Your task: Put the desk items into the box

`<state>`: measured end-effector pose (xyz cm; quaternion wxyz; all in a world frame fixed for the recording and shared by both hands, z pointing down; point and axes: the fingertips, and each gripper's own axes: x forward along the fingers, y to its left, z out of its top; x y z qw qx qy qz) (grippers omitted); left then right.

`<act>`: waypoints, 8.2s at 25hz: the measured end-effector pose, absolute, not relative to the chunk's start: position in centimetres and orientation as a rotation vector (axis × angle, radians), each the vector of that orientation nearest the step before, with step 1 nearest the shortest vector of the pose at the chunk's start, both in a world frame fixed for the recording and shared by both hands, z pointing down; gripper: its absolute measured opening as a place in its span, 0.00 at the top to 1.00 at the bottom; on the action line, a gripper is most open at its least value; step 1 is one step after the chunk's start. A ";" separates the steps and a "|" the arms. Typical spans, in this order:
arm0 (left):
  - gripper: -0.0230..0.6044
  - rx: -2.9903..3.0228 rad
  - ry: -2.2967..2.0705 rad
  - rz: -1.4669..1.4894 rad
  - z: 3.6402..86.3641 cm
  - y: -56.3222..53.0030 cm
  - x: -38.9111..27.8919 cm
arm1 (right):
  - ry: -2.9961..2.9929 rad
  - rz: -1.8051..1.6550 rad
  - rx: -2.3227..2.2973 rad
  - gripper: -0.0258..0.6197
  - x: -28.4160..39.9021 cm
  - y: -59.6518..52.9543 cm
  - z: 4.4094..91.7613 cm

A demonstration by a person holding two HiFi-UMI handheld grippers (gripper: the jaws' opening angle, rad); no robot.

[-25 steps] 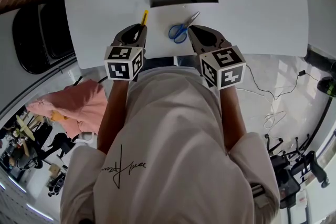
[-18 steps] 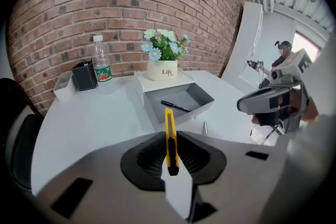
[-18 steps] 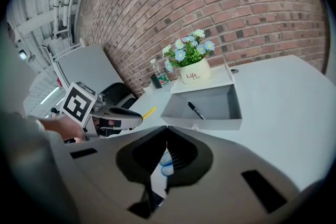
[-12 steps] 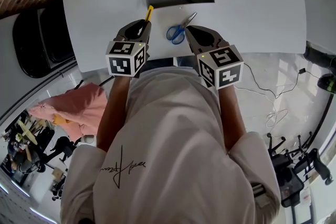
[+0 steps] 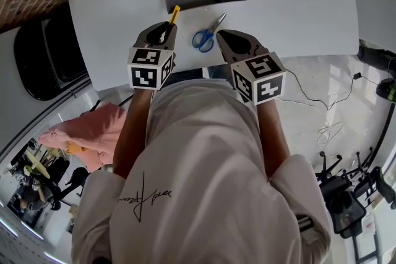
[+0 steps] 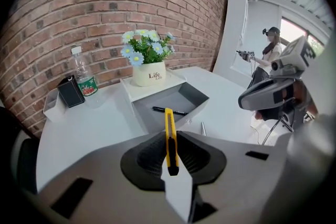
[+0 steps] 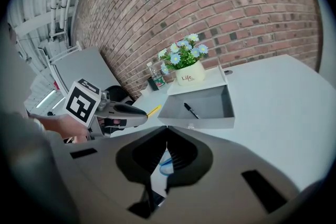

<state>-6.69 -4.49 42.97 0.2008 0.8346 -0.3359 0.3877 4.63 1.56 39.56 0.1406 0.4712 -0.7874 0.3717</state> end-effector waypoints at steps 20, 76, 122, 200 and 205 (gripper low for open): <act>0.86 2.405 -0.836 1.116 42.9 -6.4 -3.6 | -2.215 1.127 1.451 0.92 6.5 2.5 40.2; 0.86 2.443 -0.650 1.181 47.3 -13.1 1.8 | -2.034 1.349 1.554 0.92 11.5 3.5 44.3; 0.86 2.417 -0.678 1.122 46.7 -11.5 1.6 | -2.065 1.316 1.535 0.92 11.1 3.7 43.4; 0.96 2.329 -0.814 0.802 42.4 4.1 -5.8 | -2.255 1.005 1.166 0.92 2.7 3.9 41.4; 0.96 2.298 -0.815 0.809 43.0 4.3 -6.2 | -2.250 0.950 1.106 0.92 1.7 3.7 42.7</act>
